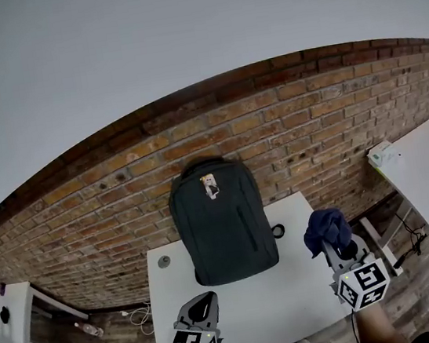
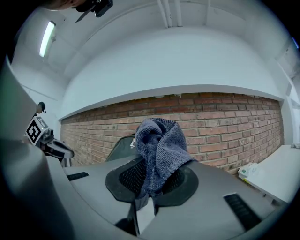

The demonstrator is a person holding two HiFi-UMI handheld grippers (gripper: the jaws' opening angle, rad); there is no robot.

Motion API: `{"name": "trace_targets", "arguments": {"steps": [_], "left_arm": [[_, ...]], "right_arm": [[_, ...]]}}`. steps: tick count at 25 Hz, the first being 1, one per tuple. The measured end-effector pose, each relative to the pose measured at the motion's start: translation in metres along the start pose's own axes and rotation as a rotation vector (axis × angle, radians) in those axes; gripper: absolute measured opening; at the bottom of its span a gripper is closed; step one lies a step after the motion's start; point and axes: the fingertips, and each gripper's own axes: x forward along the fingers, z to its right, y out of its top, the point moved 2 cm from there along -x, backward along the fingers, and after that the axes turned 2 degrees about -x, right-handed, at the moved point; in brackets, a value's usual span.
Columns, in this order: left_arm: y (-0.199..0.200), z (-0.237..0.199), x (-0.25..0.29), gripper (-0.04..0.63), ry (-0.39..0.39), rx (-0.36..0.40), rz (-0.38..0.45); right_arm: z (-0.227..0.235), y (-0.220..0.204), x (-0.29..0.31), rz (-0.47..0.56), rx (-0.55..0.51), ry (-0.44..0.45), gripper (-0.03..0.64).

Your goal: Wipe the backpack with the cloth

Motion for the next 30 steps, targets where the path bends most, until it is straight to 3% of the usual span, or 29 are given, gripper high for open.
{"name": "trace_targets", "arguments": {"steps": [14, 20, 30], "left_arm": [[-0.064, -0.015, -0.131, -0.018, -0.019, -0.05, 0.025], [-0.072, -0.019, -0.17, -0.018, -0.024, -0.128, 0.088], [-0.072, 0.013, -0.216, -0.018, -0.078, -0.1, 0.121]], "right_arm": [[-0.113, -0.005, -0.1, -0.007, 0.007, -0.031, 0.052], [-0.149, 0.007, -0.123, 0.011, 0.007, -0.013, 0.052], [-0.177, 0.017, -0.187, 0.014, 0.012, -0.035, 0.052]]}}
